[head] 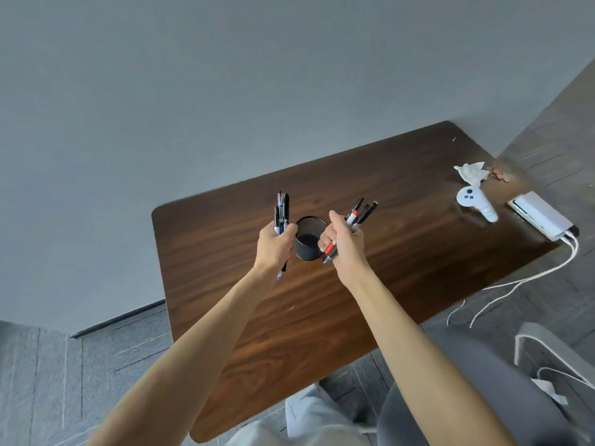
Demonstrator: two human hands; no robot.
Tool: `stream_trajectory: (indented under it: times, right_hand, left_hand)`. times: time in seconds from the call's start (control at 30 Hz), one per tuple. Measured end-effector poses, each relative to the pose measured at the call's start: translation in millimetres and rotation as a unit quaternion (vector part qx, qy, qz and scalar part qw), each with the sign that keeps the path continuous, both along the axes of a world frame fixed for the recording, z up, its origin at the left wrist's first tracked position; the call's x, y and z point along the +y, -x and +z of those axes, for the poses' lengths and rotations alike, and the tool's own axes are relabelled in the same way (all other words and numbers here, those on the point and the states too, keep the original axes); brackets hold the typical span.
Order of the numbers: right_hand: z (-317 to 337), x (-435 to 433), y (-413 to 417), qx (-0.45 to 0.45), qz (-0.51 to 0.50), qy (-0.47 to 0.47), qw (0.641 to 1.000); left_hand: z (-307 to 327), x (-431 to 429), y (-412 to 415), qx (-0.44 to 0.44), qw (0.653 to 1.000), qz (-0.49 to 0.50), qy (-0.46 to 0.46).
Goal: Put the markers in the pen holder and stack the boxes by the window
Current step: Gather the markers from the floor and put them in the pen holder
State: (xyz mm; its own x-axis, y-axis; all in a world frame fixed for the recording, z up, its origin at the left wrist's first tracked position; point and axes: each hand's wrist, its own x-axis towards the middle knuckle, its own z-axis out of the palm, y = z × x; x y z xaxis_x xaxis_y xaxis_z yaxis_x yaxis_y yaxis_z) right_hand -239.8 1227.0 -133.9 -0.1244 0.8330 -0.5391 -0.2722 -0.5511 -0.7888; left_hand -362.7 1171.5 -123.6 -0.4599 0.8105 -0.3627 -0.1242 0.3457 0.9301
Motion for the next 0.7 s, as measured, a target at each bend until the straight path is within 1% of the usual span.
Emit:
stream_trajectory:
  times: [0.07,0.17,0.27,0.33,0.43,0.6,0.7]
  right_hand:
    - [-6.7,26.0,6.0,-0.009,-0.012,-0.012,1.000]
    - [-18.7,56.8,15.4,-0.060,-0.008,-0.050,0.997]
    - [-35.9,76.0,23.7,-0.098,0.022,-0.116,0.988]
    - [-47.6,83.6,28.3,-0.108,0.049,-0.160,0.980]
    - [-62.6,91.9,32.2,-0.153,0.078,-0.209,0.963]
    - [-72.3,98.0,33.7,-0.139,0.094,-0.211,0.963]
    - [-76.7,99.6,34.5,-0.156,0.111,-0.207,0.960]
  left_hand:
    - [-5.1,24.1,-1.3,0.007,1.000,0.021,0.009]
    - [-11.7,51.1,-4.9,0.001,0.998,0.061,0.001]
    - [-18.8,70.1,-6.1,0.004,0.996,0.081,-0.034]
    - [-27.7,80.1,-2.8,0.006,0.994,0.095,-0.043]
    - [-42.3,91.3,2.8,0.004,0.992,0.115,-0.047]
    - [-56.4,104.7,4.2,-0.002,0.992,0.117,-0.048]
    - [-60.5,108.7,6.5,-0.003,0.992,0.118,-0.051]
